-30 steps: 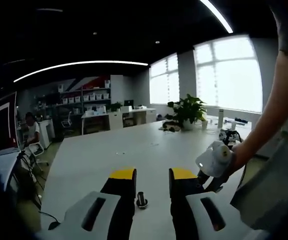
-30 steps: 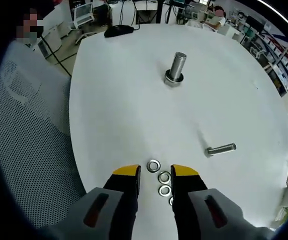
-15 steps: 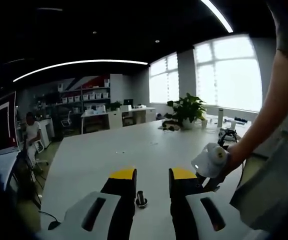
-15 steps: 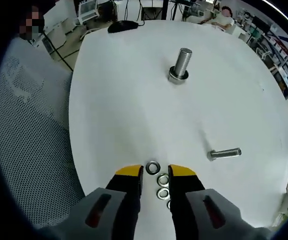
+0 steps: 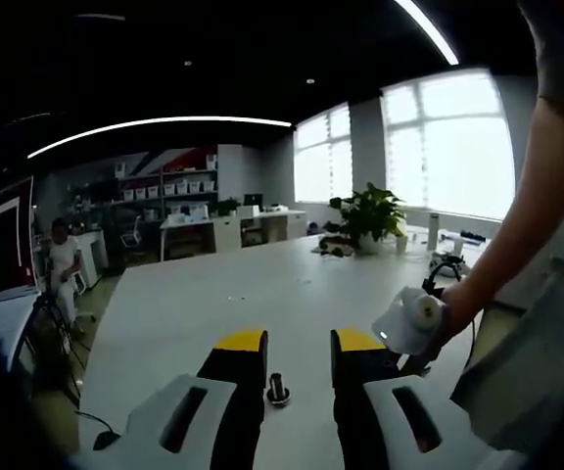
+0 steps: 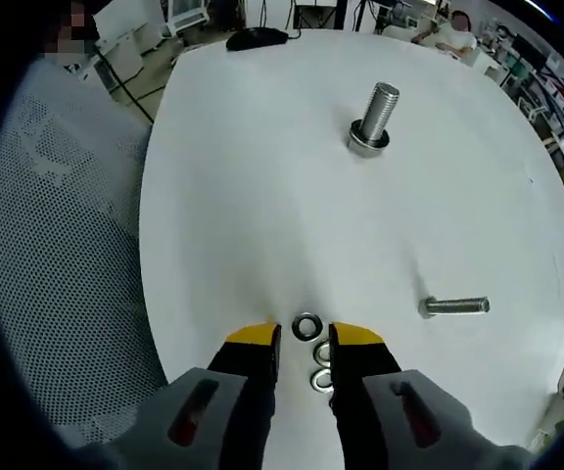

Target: Place the washer onto the threaded stud by aligning its center hole with the stud, sliding it down to the base, and recovering from edge contact or off-axis alignment until the washer reaches the visible bottom stop.

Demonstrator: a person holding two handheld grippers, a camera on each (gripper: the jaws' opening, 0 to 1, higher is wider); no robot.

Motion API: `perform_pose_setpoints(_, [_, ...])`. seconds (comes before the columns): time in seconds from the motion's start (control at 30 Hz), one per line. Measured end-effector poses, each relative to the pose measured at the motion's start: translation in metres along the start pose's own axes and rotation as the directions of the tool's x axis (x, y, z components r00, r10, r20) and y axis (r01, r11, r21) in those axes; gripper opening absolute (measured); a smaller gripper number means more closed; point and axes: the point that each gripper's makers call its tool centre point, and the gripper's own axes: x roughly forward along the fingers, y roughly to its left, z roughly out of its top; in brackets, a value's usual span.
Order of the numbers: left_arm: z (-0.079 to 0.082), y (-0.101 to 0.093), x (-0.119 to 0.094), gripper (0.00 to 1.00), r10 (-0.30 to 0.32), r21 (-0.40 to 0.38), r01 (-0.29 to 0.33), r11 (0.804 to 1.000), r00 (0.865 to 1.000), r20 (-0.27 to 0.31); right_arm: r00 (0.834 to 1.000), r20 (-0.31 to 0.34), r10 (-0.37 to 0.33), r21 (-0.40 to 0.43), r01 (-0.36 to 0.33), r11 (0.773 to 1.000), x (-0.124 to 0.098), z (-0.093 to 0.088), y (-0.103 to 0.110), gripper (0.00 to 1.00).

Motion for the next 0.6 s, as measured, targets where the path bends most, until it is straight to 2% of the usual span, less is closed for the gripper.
perform_pose_setpoints(0.23, [-0.001,0.0004,0.0002,0.24,0.0,-0.005,0.0,1.0,1.0,-0.001,1.0,-0.002,0.018,-0.012,-0.018,1.0,0.0009,-0.0006,0.0019,0.18])
perform_pose_setpoints(0.4, [-0.0013,0.0015,-0.0001,0.24,0.004,-0.011,-0.004,1.0,1.0,0.0,0.999,0.001,0.035,0.029,-0.035,0.999,0.0016,-0.0007,-0.0006,0.17])
perform_pose_setpoints(0.6, [-0.001,0.0009,0.0001,0.24,0.001,-0.011,-0.001,1.0,1.0,0.001,0.999,-0.014,0.048,0.029,-0.047,0.998,0.0012,-0.0003,-0.0004,0.16])
